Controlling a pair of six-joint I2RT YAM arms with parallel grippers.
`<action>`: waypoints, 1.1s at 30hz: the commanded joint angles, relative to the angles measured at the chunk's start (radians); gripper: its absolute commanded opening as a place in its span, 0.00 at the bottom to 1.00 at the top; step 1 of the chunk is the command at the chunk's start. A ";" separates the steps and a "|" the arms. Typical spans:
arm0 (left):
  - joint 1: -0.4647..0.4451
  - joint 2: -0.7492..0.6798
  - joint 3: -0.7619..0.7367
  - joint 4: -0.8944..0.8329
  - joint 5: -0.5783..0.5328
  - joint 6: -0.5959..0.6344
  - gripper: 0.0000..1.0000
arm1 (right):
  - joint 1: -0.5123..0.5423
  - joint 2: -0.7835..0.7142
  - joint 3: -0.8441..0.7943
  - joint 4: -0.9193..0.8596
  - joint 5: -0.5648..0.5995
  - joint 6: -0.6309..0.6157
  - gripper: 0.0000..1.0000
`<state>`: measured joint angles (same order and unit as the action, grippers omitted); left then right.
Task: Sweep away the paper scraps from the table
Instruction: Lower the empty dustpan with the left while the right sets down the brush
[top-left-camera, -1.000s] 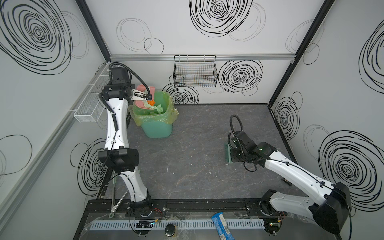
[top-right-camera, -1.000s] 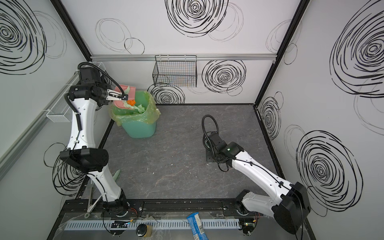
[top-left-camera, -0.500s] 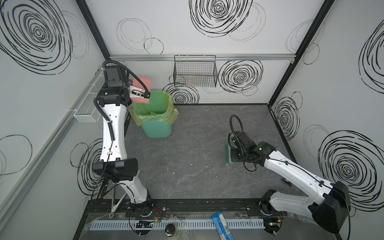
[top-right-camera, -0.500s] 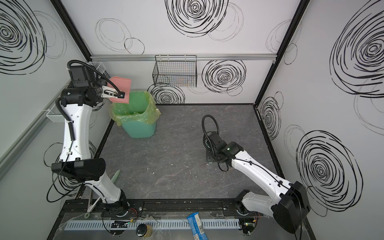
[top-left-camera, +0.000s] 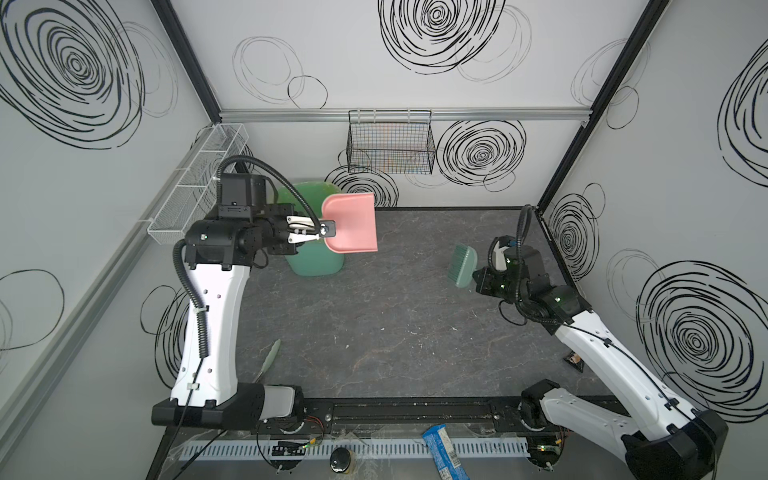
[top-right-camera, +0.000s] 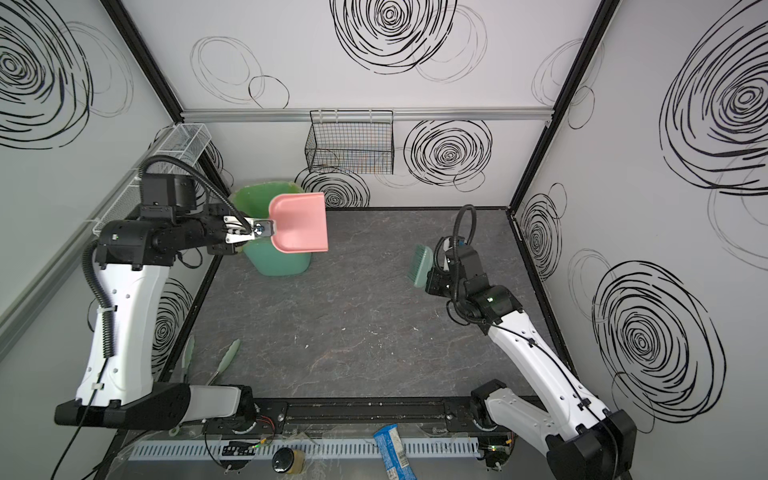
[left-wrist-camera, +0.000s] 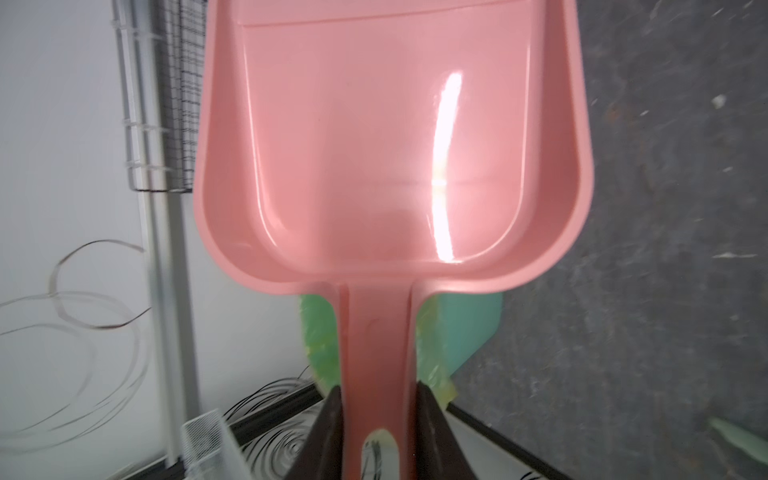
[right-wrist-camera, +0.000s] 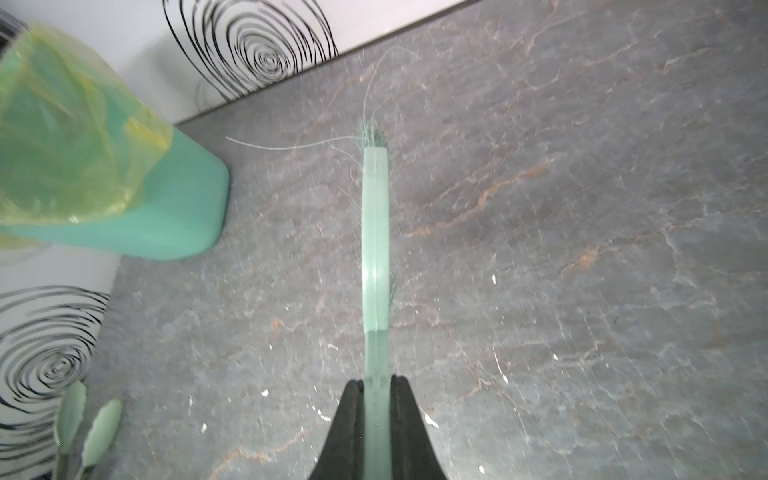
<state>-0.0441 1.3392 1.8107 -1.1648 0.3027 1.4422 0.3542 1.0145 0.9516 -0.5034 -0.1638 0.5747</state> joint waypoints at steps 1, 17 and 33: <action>-0.073 -0.055 -0.220 0.163 0.141 -0.207 0.00 | -0.123 -0.003 -0.010 0.213 -0.192 0.050 0.00; -0.363 0.099 -0.857 0.658 0.117 -0.494 0.00 | -0.432 0.242 -0.355 0.685 -0.553 0.222 0.00; -0.398 0.456 -0.678 0.658 0.045 -0.519 0.15 | -0.510 0.381 -0.475 0.683 -0.495 0.112 0.20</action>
<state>-0.4370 1.7683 1.0943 -0.5125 0.3561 0.9367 -0.1455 1.3869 0.4892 0.2333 -0.7212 0.7475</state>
